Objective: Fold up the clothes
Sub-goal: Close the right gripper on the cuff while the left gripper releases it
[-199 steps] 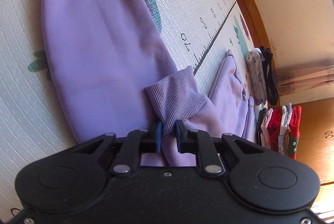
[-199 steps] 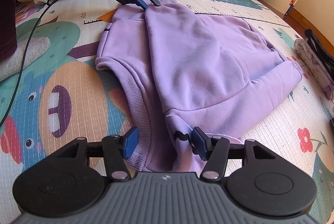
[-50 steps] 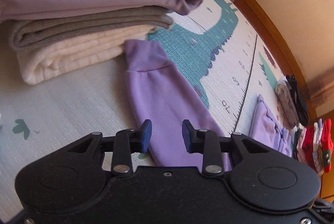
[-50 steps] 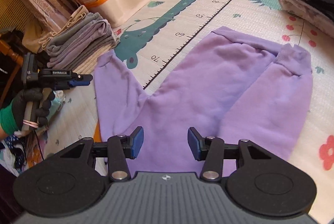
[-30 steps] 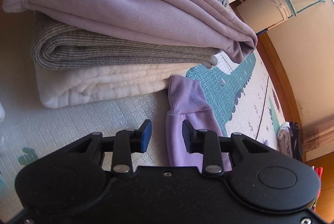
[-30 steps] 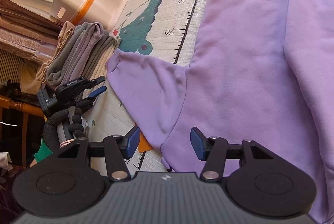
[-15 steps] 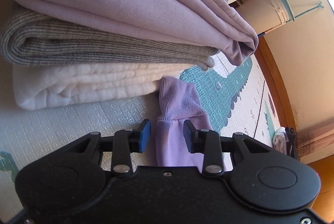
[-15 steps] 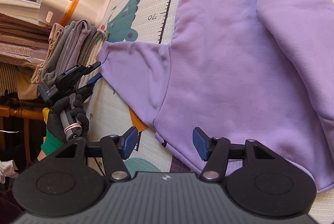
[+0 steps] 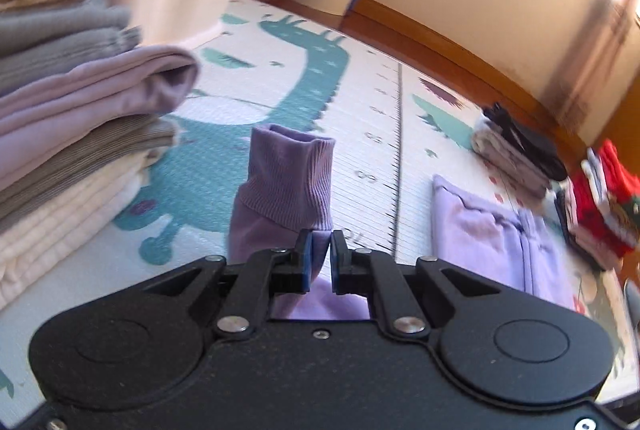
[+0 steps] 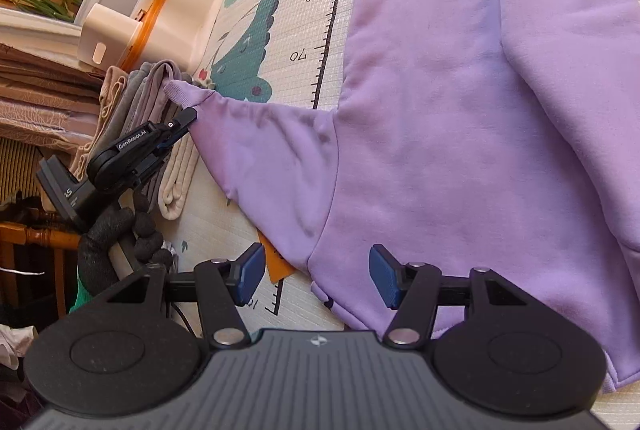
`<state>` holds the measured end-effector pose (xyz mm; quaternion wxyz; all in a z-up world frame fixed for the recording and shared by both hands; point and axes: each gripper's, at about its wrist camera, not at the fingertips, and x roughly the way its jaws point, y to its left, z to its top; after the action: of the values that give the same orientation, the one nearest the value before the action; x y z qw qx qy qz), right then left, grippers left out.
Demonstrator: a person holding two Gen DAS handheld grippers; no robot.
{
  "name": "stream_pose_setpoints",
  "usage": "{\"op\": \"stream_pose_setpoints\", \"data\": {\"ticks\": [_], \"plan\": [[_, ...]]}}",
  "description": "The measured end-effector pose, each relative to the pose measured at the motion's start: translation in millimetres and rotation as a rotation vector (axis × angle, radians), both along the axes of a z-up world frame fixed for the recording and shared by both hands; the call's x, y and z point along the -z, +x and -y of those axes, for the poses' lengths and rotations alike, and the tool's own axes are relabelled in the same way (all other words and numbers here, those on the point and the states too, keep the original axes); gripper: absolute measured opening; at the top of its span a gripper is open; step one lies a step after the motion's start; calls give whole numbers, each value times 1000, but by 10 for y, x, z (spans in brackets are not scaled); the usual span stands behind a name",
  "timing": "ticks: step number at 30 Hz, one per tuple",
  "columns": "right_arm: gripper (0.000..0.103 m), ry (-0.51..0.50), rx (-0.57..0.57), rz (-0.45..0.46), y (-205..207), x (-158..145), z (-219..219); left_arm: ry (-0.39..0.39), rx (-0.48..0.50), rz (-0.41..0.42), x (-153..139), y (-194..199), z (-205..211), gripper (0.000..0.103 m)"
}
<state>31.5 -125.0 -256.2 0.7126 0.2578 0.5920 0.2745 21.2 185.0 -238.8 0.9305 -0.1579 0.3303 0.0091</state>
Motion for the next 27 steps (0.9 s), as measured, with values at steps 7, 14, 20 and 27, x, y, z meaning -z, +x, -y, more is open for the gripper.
{"op": "stream_pose_setpoints", "data": {"ticks": [7, 14, 20, 27], "plan": [[60, 192, 235, -91, 334, 267, 63, 230, 277, 1, 212, -23, 892, 6], [65, 209, 323, -97, 494, 481, -8, 321, 432, 38, 259, -141, 1272, 6], [65, 245, 336, -63, 619, 441, -33, 479, 538, 97, 295, -309, 1518, 6], [36, 216, 304, -26, 628, 371, -45, 558, 569, 169, 280, -406, 1654, 5]]}}
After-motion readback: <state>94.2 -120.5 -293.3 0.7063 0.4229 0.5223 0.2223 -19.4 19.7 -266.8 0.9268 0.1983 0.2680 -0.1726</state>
